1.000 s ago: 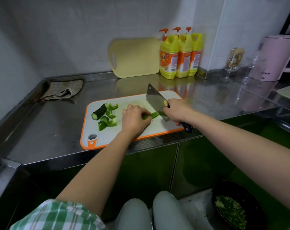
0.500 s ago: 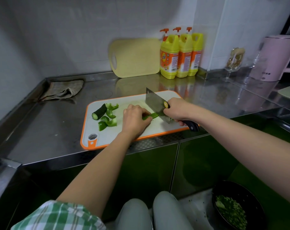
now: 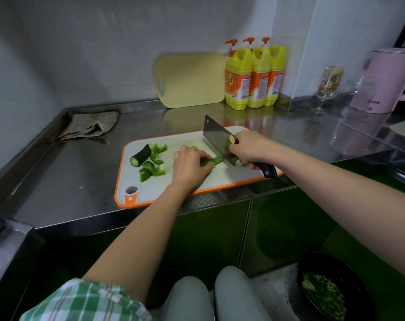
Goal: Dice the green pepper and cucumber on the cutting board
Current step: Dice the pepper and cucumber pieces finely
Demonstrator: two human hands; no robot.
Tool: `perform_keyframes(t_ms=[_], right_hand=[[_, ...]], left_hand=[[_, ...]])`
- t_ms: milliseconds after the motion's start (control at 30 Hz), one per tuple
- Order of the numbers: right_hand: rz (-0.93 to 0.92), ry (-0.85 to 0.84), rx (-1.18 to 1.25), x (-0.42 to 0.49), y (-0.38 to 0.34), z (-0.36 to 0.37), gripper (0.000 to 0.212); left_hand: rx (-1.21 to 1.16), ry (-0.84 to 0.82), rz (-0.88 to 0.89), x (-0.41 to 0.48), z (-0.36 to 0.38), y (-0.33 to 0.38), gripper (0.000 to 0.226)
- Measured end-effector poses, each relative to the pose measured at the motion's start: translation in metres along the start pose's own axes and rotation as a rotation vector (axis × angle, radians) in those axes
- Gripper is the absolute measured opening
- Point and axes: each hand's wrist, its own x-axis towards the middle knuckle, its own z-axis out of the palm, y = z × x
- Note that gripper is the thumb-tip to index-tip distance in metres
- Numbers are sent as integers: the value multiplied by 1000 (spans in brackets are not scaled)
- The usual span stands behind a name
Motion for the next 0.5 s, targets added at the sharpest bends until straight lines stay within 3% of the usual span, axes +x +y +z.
perform_keyframes(t_ms=[133,500], right_hand=[[27,-69,-48,-3,0,4,16],[26,40,-52,5,-2,21,13]], left_hand=[[-11,5,-3,0,1,0,24],[-20,8,0,-2,0,-1,24]])
